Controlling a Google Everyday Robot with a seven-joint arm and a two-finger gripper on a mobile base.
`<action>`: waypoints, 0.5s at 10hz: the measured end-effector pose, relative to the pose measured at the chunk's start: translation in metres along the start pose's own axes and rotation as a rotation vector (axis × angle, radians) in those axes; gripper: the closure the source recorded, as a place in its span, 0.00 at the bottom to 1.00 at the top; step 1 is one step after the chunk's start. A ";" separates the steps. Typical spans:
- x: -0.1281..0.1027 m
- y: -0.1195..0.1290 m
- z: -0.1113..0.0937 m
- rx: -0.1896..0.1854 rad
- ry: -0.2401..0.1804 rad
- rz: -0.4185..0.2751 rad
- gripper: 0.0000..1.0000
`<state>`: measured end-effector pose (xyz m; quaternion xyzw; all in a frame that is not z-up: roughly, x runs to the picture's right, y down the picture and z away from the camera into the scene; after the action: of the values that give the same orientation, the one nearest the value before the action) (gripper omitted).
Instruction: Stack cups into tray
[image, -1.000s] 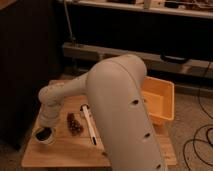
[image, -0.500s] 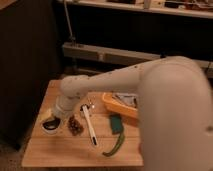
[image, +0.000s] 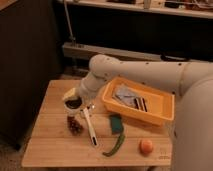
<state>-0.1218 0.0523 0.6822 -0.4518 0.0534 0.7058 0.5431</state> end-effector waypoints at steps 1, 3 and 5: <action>-0.014 -0.020 -0.023 0.000 -0.032 0.047 1.00; -0.036 -0.063 -0.069 0.000 -0.100 0.145 1.00; -0.047 -0.106 -0.118 0.004 -0.178 0.258 1.00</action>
<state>0.0336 -0.0052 0.6898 -0.3758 0.0638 0.8069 0.4513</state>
